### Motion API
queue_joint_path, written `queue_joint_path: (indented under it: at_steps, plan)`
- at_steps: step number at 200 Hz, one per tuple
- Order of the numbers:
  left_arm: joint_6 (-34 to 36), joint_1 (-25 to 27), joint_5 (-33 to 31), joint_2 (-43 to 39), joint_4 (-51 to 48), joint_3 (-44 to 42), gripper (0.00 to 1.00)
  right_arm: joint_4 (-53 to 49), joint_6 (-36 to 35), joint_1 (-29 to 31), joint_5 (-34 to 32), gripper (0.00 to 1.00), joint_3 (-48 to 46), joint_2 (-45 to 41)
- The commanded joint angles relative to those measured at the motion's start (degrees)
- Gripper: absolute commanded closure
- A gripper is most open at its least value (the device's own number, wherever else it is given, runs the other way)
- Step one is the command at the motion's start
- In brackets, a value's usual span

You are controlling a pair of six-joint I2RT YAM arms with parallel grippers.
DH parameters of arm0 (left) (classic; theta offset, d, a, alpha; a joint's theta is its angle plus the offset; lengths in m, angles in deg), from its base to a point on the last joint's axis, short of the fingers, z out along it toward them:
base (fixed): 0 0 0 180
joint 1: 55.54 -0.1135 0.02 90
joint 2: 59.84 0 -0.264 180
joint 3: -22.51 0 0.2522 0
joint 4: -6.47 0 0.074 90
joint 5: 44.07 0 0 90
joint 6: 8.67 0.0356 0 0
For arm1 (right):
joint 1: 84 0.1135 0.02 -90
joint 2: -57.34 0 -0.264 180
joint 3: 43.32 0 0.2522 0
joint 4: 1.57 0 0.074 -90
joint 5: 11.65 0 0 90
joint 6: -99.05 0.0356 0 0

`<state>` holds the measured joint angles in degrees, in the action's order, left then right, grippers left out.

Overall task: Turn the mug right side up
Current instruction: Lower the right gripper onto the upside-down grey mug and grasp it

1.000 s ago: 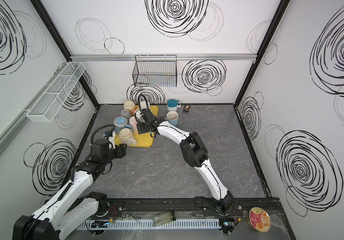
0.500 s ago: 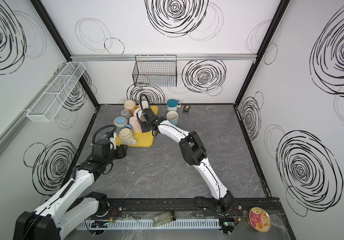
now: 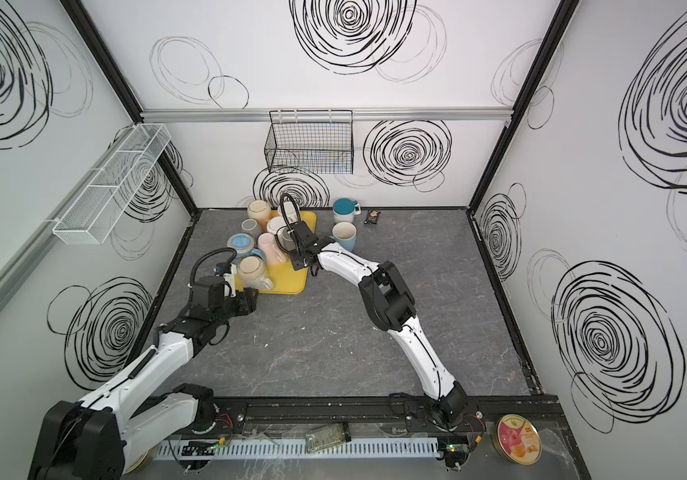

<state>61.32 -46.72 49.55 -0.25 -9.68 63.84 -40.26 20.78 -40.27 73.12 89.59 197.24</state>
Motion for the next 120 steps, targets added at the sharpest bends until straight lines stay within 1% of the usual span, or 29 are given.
queue_joint_path:
  at_steps: [1, 35, 63, 83, 120]
  plan:
    - [-0.98, -0.03, 0.97, 1.59, 4.62, 0.82, 0.37, -1.31, -0.75, -0.59, -0.98, 0.38, 2.29, -2.55]
    - [-1.95, 0.49, 1.61, 4.82, 7.51, 1.21, 0.37, -1.31, -0.82, -1.30, 0.65, 0.38, 3.79, -1.87]
    - [-2.14, 1.54, 1.83, 7.73, 8.58, 2.13, 0.37, -1.00, -1.68, -1.36, 1.43, 0.40, 5.01, -1.43]
    - [-2.49, 2.22, 2.14, 9.39, 8.97, 2.75, 0.37, -1.16, -2.45, -1.36, 1.97, 0.46, 5.78, -0.88]
    - [-2.58, 3.22, 2.15, 10.28, 8.94, 3.28, 0.37, -2.40, -3.96, -1.28, 2.07, 0.65, 6.35, -0.33]
